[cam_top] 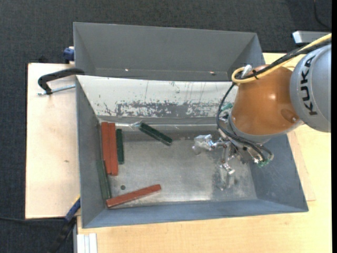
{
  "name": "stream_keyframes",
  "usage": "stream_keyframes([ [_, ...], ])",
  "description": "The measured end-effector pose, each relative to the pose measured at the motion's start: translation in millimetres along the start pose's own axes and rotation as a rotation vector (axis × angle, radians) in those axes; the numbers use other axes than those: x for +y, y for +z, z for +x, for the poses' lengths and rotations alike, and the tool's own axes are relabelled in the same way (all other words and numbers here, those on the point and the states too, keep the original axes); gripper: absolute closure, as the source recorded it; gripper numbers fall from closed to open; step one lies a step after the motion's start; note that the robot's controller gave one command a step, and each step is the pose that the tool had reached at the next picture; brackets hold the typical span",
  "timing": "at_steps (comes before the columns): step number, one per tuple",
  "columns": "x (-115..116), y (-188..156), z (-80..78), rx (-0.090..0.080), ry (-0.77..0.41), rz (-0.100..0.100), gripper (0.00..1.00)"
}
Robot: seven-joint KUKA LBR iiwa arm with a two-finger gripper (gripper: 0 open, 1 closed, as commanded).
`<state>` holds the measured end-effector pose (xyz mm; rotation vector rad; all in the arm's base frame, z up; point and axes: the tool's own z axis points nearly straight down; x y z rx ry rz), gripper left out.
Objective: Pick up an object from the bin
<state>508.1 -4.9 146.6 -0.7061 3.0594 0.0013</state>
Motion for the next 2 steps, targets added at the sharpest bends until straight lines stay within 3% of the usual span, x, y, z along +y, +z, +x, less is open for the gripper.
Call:
stream_keyframes([
  [1,5,5,-2.1,-0.001,-0.030,0.003,0.00],
  [2,57,80,-36.1,0.003,-0.190,-0.003,0.00],
])
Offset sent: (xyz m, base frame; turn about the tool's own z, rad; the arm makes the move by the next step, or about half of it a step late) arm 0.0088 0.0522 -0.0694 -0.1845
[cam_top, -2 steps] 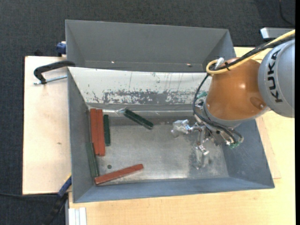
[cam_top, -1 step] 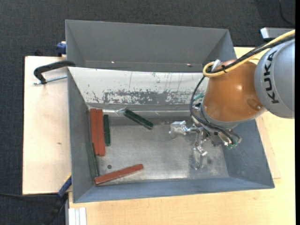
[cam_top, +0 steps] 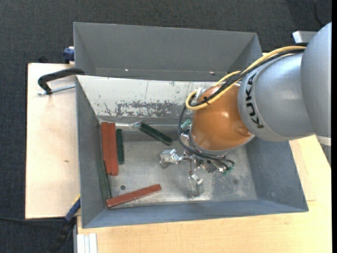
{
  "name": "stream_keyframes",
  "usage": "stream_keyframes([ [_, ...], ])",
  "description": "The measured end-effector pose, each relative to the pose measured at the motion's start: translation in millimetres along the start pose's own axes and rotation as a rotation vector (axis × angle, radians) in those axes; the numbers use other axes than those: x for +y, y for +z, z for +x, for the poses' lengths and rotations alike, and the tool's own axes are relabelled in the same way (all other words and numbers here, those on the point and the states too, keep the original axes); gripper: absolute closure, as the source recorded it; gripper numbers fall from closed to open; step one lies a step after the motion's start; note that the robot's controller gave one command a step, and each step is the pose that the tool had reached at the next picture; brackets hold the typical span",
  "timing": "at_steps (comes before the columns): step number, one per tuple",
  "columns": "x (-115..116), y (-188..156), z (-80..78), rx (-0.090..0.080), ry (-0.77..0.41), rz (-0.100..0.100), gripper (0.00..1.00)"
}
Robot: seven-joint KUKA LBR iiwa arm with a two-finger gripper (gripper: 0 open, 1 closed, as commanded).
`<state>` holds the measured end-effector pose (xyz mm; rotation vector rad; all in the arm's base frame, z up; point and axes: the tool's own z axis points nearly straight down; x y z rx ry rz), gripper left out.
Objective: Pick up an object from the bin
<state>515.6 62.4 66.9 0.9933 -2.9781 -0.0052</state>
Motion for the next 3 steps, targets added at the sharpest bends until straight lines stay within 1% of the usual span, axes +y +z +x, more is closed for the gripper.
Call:
stream_keyframes([
  [1,-4,-7,4.3,-0.003,-0.003,0.003,0.00],
  [2,24,-19,-41.3,-0.006,0.000,0.006,0.00],
  [3,94,-8,-54.9,-0.007,-0.363,0.005,1.00],
])
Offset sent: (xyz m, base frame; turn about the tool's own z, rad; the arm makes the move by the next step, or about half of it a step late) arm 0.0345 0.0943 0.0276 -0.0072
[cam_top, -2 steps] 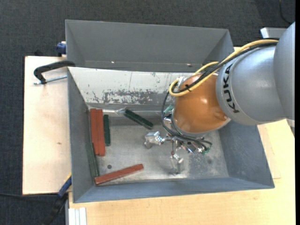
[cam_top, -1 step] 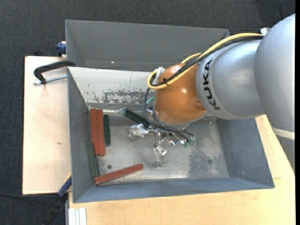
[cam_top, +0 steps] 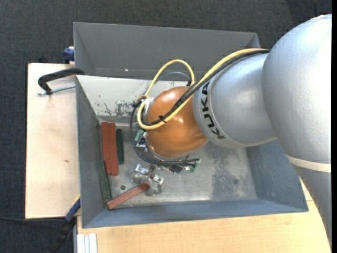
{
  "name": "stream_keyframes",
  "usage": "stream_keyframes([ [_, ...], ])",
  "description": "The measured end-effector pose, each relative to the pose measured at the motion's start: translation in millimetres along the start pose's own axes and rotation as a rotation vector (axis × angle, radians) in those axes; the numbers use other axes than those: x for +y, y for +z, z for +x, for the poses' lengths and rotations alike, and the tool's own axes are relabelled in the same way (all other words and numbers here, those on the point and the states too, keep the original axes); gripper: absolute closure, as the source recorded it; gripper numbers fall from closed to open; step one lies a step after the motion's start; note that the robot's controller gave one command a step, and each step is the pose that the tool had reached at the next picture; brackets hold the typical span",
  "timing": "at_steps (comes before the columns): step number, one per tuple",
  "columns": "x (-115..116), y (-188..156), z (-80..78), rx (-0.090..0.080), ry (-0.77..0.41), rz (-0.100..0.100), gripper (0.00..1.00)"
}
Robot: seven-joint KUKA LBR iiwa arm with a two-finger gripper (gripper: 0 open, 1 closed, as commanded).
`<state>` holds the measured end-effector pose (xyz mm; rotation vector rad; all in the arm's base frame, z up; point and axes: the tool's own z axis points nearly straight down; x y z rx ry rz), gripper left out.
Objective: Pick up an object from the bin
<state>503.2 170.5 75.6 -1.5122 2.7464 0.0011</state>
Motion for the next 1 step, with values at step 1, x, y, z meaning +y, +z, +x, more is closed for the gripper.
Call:
stream_keyframes([
  [1,-0.2,-0.1,0.0,0.000,0.000,0.000,1.00],
])
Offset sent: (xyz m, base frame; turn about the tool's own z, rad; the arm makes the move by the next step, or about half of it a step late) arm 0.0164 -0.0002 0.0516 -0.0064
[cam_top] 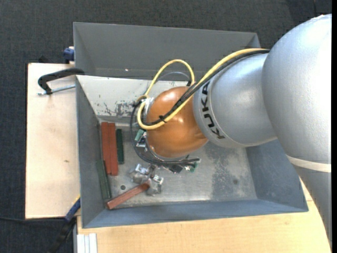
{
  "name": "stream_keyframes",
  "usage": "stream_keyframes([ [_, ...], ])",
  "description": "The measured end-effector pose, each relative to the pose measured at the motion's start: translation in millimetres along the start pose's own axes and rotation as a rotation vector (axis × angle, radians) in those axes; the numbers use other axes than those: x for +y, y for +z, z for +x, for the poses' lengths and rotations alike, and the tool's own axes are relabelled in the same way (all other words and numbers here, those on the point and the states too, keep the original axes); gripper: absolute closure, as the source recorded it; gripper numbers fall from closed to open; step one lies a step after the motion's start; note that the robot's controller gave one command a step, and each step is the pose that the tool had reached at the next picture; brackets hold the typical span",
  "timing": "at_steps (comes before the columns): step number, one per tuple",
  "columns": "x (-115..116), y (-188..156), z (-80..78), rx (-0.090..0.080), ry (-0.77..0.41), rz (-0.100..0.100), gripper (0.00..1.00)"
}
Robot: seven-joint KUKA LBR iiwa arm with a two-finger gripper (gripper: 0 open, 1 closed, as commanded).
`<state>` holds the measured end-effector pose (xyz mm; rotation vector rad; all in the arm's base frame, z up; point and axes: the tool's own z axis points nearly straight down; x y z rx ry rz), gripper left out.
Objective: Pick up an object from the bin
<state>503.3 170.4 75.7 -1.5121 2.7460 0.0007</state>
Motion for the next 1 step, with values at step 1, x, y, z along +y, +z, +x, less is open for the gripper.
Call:
stream_keyframes([
  [1,-9.9,-38.4,-7.9,0.000,-0.003,-0.001,1.00],
])
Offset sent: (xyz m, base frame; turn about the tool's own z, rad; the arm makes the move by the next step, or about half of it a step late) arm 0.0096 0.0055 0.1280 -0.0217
